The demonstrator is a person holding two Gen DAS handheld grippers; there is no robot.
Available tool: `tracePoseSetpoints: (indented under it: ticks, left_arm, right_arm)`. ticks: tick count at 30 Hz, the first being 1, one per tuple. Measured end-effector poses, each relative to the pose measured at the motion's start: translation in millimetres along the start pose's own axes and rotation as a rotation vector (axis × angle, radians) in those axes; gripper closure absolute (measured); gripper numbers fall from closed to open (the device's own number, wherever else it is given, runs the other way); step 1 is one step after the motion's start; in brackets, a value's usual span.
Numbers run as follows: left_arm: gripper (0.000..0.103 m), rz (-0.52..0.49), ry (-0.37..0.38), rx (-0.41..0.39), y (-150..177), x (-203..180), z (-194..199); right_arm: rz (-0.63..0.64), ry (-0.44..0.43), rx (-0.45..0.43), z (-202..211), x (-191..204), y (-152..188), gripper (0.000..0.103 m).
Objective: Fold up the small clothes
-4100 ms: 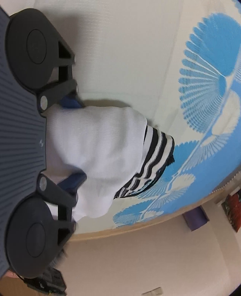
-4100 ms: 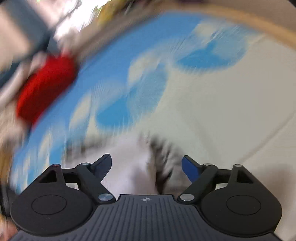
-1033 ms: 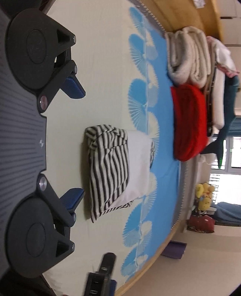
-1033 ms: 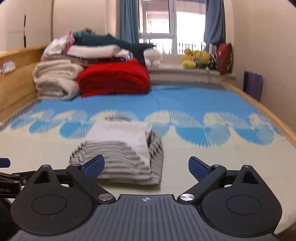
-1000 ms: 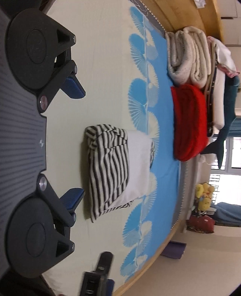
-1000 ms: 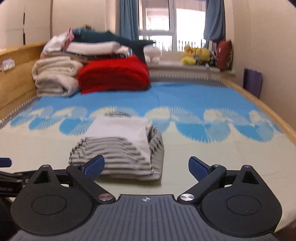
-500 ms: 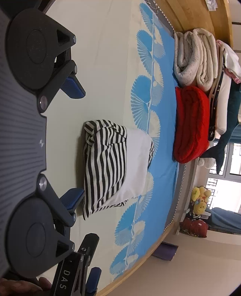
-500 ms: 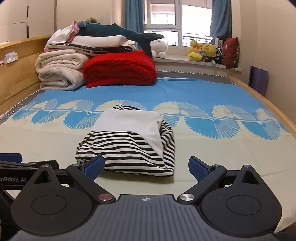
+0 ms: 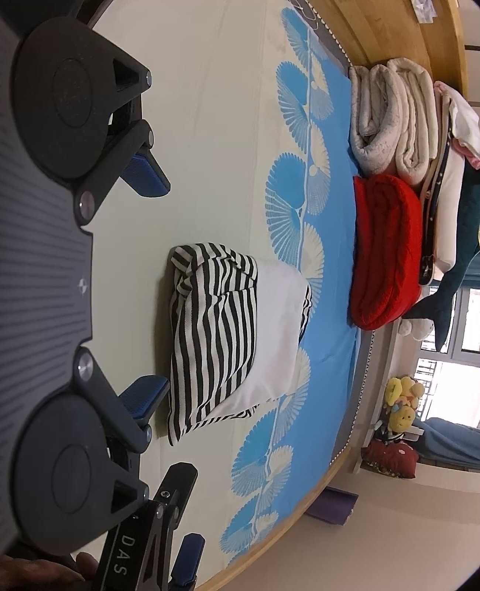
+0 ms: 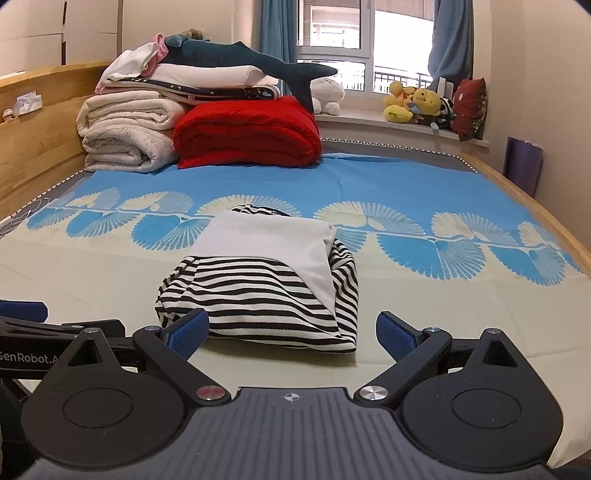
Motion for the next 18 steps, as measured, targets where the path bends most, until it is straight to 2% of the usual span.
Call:
tracePoseSetpoints:
  ticks: [18]
  left_arm:
    - [0.000, 0.001, 0.001, 0.013, 3.0, 1.6, -3.0]
  right_arm:
    - [0.004, 0.005, 0.013, -2.7, 1.5, 2.9, 0.007]
Point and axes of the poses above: each gripper's, at about its wrist camera, not at the fingertips, and z roughly against the way its jaws point, x to its left, y to its underside, the point moved 4 cm from there along -z, roughly the way its jaws point, and after that the axes turned 6 degrees about -y, right-handed, at the moved point
